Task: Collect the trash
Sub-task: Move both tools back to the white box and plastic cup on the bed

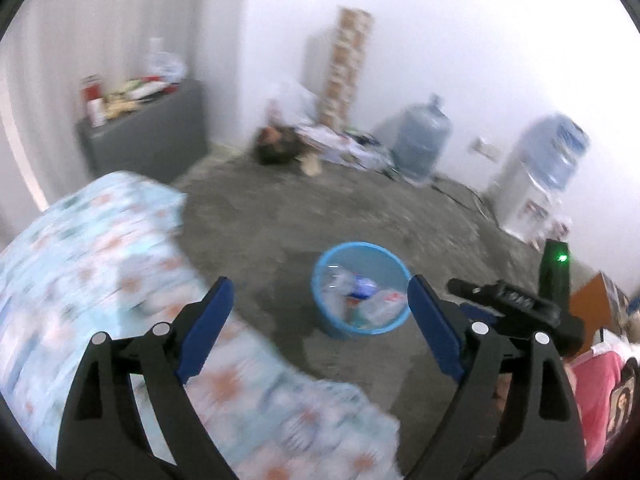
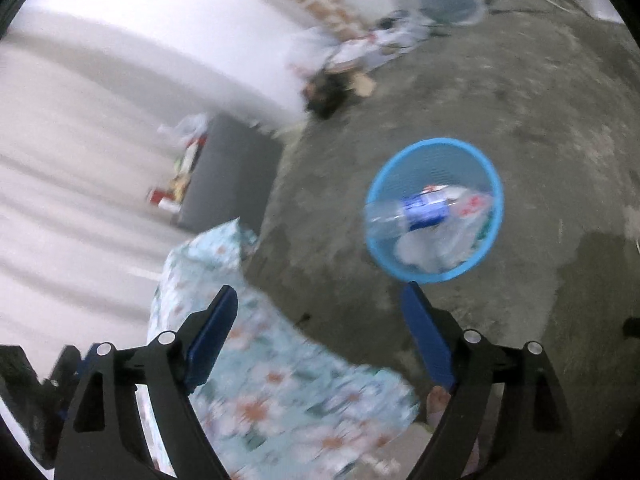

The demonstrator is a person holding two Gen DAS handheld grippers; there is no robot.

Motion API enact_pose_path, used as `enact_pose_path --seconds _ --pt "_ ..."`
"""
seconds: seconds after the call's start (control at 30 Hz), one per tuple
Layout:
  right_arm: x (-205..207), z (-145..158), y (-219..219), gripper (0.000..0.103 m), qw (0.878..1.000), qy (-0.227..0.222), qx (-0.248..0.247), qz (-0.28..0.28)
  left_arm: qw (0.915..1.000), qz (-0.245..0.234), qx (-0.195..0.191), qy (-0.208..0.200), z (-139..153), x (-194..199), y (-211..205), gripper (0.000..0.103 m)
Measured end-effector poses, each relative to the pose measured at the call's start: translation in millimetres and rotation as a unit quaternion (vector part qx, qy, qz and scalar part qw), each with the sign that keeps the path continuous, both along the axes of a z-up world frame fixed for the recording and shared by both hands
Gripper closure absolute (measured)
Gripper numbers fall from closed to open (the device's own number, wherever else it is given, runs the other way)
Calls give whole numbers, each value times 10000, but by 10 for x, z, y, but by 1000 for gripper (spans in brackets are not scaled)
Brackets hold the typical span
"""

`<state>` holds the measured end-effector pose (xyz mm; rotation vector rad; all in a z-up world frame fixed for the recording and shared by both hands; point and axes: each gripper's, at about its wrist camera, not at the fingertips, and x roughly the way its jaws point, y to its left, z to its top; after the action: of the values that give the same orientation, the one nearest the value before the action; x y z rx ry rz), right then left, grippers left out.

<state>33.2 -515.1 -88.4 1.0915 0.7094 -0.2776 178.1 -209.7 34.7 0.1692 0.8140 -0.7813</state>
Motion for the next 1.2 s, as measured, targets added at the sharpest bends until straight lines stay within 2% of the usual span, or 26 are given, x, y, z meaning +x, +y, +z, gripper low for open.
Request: enact_pose_path --seconds 0.2,0.47,0.67,0.9,1.03,1.2 --pt "202 398 628 21 9957 -164 -236 877 9943 988 -94 -383 147 -185 1088 17" --pt "377 686 1318 21 9836 -260 -399 1739 9797 1977 -256 -221 27 -375 2185 17" --pt "479 774 1734 21 9748 -233 -459 2172 9709 2372 -299 -142 -92 -452 2714 17" --pt "697 760 2102 21 9644 -231 -169 2630 9580 2826 -477 -116 -197 -498 3155 16" --pt "930 735 2385 21 9544 -169 90 2978 9512 3038 -509 -182 -236 -553 3371 17" --pt "1295 675 2867 21 9347 -118 510 3514 9456 3207 -505 -190 -297 -565 3613 16"
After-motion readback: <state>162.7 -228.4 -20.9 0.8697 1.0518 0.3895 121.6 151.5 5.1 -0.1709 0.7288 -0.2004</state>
